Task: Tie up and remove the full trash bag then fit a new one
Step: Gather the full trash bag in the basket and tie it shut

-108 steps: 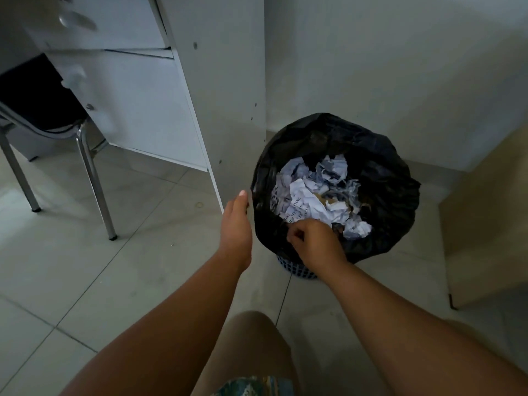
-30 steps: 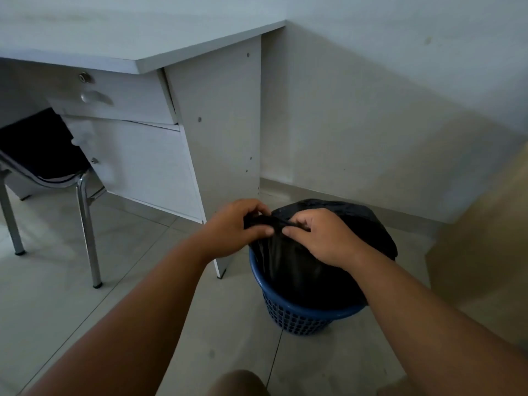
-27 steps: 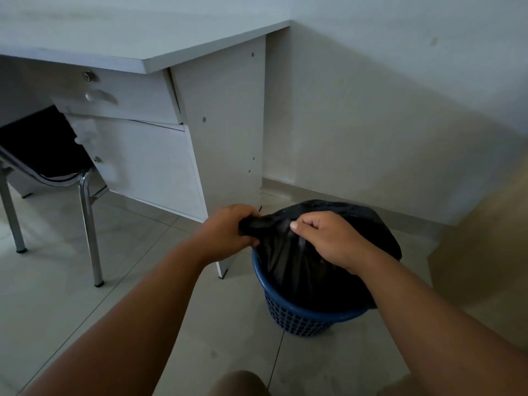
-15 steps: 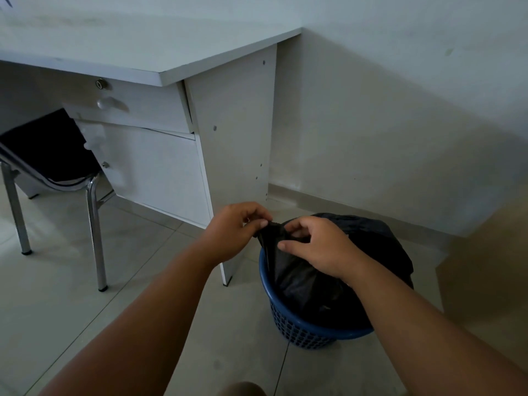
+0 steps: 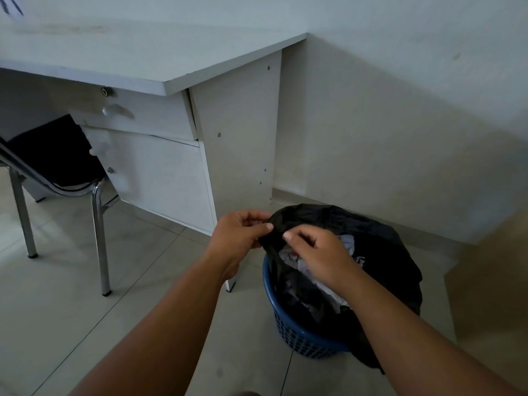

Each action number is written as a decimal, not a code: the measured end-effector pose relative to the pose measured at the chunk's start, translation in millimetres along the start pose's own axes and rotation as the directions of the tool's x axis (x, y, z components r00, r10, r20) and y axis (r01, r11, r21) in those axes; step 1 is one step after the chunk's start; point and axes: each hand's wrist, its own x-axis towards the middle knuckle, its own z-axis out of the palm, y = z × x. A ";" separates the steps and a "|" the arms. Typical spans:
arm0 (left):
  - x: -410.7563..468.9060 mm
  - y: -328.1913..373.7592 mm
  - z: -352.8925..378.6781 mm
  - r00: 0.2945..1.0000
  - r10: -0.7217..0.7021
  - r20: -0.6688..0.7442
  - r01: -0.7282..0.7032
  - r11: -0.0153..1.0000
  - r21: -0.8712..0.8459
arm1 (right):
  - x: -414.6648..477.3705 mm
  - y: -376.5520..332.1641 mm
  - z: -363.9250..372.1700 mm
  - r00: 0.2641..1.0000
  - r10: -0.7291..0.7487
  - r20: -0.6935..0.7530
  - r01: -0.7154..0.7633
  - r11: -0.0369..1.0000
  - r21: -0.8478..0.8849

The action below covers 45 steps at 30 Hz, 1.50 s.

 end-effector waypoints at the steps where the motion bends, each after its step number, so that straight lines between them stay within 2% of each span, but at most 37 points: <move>1: 0.0 4.5 0.4 0.998 0.055 0.006 -0.055 0.998 0.018 | 6.2 1.6 -0.9 0.996 -0.019 -0.093 0.015 0.999 -0.036; 4: -1.1 14.0 2.3 0.987 0.163 0.015 -0.163 0.979 0.121 | 20.1 5.7 -3.8 0.959 -0.164 -0.229 0.113 0.969 -0.222; 6: -2.7 14.9 3.3 0.978 0.205 0.042 -0.209 0.963 0.167 | 28.1 6.8 -6.2 0.935 -0.284 -0.214 0.187 0.904 -0.384; 8: -5.1 14.5 4.3 0.968 0.244 0.058 -0.251 0.949 0.193 | 35.5 4.5 -7.8 0.936 -0.326 -0.132 0.235 0.858 -0.457; 10: -6.8 14.0 5.4 0.959 0.276 0.065 -0.283 0.934 0.216 | 41.0 3.3 -7.9 0.936 -0.352 -0.011 0.314 0.849 -0.425; 12: -6.7 14.9 5.7 0.956 0.287 0.060 -0.293 0.928 0.231 | 42.7 3.0 -7.3 0.933 -0.357 0.046 0.346 0.855 -0.387; 14: -4.3 13.1 2.7 0.962 0.268 0.046 -0.271 0.924 0.272 | 42.7 2.3 -7.4 0.955 -0.296 0.012 0.280 0.889 -0.362; 18: -4.2 8.9 -7.2 0.991 0.132 0.025 -0.131 0.904 0.407 | 43.6 0.0 -6.0 0.977 -0.200 -0.072 0.172 0.941 -0.291; 22: -7.1 17.5 -22.8 0.997 0.082 -0.013 -0.074 0.944 0.321 | 42.4 -7.5 -2.7 0.987 -0.160 -0.016 0.150 0.955 -0.257; 26: -8.8 38.3 -37.8 0.994 0.105 -0.034 -0.092 0.959 0.267 | 34.3 -22.4 6.7 0.970 -0.125 0.210 0.156 0.978 -0.140; 28: -11.1 45.2 -41.5 0.996 0.086 -0.024 -0.079 0.973 0.218 | 31.8 -29.9 15.8 0.951 -0.143 0.274 0.205 0.955 -0.213; 30: -12.2 47.4 -44.4 0.996 0.083 0.012 -0.084 0.991 0.109 | 32.4 -35.1 26.0 0.948 -0.157 0.278 0.236 0.930 -0.281; 33: -11.5 45.8 -51.0 0.991 0.065 0.114 -0.061 0.997 -0.043 | 36.3 -35.4 34.8 0.956 -0.163 0.245 0.220 0.948 -0.230; 35: -11.3 42.4 -55.8 0.987 0.074 0.145 -0.079 0.996 0.032 | 38.4 -30.9 33.9 0.952 -0.150 0.266 0.211 0.953 -0.217; 36: -11.8 41.1 -57.2 0.986 0.092 0.141 -0.110 0.986 0.124 | 38.6 -28.4 31.6 0.948 -0.140 0.287 0.210 0.950 -0.230; 38: -12.4 37.5 -58.1 0.976 0.166 0.144 -0.212 0.888 0.408 | 37.7 -21.4 24.0 0.940 -0.131 0.314 0.227 0.930 -0.289; 40: -10.1 31.6 -58.7 0.949 0.219 0.228 -0.316 0.670 0.672 | 35.6 -11.5 14.1 0.938 -0.134 0.320 0.253 0.895 -0.367; 42: -5.5 23.8 -59.4 0.931 0.181 0.316 -0.364 0.452 0.814 | 32.1 0.7 3.6 0.940 -0.128 0.316 0.260 0.870 -0.420; 43: -1.9 18.3 -60.2 0.931 0.154 0.330 -0.364 0.403 0.840 | 30.0 8.2 -2.3 0.942 -0.113 0.317 0.251 0.864 -0.436; 45: 4.5 5.0 -64.2 0.943 0.132 0.306 -0.333 0.424 0.842 | 23.4 27.0 -15.0 0.949 -0.068 0.308 0.213 0.860 -0.465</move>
